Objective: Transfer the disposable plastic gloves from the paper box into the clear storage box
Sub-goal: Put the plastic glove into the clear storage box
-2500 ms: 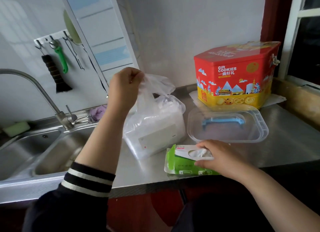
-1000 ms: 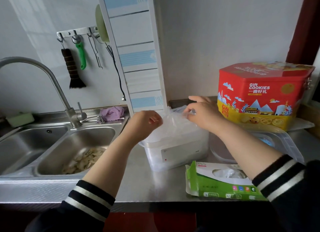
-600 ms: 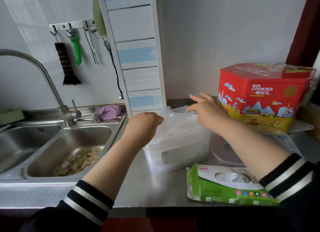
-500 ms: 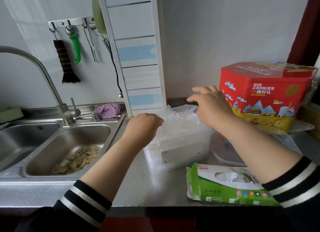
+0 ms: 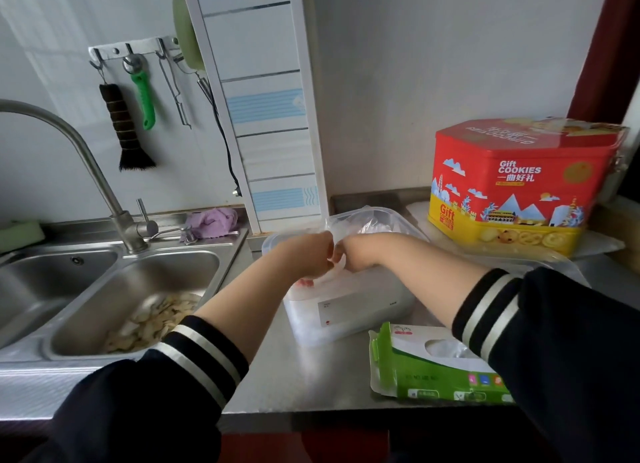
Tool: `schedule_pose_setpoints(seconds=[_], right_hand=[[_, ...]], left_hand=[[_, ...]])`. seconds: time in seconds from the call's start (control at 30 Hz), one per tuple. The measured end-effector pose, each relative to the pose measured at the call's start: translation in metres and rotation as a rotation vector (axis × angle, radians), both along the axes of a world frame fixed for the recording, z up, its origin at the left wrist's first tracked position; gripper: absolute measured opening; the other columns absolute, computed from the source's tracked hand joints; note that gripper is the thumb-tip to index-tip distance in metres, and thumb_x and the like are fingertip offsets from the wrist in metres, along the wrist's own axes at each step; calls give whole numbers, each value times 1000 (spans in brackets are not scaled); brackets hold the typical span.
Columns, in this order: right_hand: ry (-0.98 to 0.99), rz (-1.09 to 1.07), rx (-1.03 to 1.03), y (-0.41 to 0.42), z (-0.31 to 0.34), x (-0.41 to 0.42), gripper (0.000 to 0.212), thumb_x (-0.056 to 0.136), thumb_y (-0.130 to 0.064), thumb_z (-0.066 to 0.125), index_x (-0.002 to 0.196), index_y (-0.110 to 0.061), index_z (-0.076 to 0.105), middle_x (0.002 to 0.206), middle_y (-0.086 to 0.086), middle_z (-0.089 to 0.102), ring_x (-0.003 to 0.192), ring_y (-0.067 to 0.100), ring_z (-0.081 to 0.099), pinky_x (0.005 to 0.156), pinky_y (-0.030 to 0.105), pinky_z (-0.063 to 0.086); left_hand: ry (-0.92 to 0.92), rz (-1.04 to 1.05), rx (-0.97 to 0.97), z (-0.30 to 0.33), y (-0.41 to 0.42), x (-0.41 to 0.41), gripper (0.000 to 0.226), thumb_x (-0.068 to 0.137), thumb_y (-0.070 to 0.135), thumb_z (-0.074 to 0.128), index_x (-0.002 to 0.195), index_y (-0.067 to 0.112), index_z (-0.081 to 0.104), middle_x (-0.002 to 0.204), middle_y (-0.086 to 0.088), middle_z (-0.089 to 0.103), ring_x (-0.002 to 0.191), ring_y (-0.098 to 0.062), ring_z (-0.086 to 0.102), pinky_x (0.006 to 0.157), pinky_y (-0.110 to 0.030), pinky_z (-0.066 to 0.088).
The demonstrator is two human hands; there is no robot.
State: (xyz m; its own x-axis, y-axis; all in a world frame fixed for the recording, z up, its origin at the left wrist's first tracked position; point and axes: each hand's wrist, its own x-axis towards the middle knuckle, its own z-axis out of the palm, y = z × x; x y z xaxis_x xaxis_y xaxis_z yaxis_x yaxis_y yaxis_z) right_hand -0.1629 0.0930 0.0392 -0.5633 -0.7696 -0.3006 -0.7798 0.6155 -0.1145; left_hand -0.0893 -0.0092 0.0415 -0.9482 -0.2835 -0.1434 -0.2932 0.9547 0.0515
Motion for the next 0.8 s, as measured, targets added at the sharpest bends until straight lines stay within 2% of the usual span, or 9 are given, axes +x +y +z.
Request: schedule_pose_setpoints(seconds=[0.07,0.13,0.23,0.33,0.43,0.5,0.57,0.67,0.8], right_hand=[[-37,-3,49,-3,-4,-5,46,98,-11,48,143,-12,40,144,8,43,129,24,43,99,25,32],[-61,-22,110,-3,-7,-11,47,97,-15,52,143,-15,41,145,7,42,129,25,42,101,30,34],[-82,-92,136,-6,-19,-28,49,93,-23,58,141,-19,45,142,7,43,124,28,45,105,37,38],[-91,-158,109,-8,-28,-37,55,89,-27,62,141,-22,44,142,6,44,121,29,47,104,41,41],[-116,-168,-34,1,-19,-29,49,90,-21,63,136,-18,48,138,4,46,112,27,49,100,36,42],[-78,-177,-225,13,-3,-24,34,90,-22,63,122,-11,58,122,3,58,102,24,55,89,31,45],[-30,-242,-521,27,12,-23,19,87,-22,66,103,-12,70,105,3,69,97,23,64,83,30,49],[-40,-337,-988,52,22,-23,6,86,-21,65,83,-20,70,79,-9,67,84,18,65,78,33,54],[-149,-285,-1366,101,24,4,6,90,-15,64,85,-18,66,73,-3,66,67,6,60,66,21,49]], left_hand=[[-141,-15,27,-1,3,-1,27,98,17,47,125,15,48,101,-4,60,64,-13,59,57,-21,45],[-254,-1,39,-7,1,-4,38,99,10,40,137,11,43,125,-11,54,89,-21,57,72,-24,44],[-312,136,143,-19,-6,-11,38,99,25,39,132,9,49,118,-12,55,92,-25,52,88,-31,43],[-329,42,80,-25,-12,-12,45,95,40,43,129,11,51,121,-12,58,89,-25,58,88,-31,44],[-353,-26,102,-16,-8,-7,43,99,16,39,142,23,41,142,-7,45,122,-28,49,106,-36,38],[-288,-59,119,-2,-3,-2,49,98,3,37,141,23,43,143,-4,46,126,-26,48,108,-38,39],[-208,-84,164,14,0,4,34,100,11,41,130,21,54,135,-2,53,114,-24,58,99,-39,49],[-39,-107,78,32,6,13,18,100,30,49,111,19,58,116,0,60,96,-23,62,86,-37,53],[545,-157,-121,30,26,23,19,98,28,50,102,13,61,99,-5,61,84,-23,55,73,-34,44]])
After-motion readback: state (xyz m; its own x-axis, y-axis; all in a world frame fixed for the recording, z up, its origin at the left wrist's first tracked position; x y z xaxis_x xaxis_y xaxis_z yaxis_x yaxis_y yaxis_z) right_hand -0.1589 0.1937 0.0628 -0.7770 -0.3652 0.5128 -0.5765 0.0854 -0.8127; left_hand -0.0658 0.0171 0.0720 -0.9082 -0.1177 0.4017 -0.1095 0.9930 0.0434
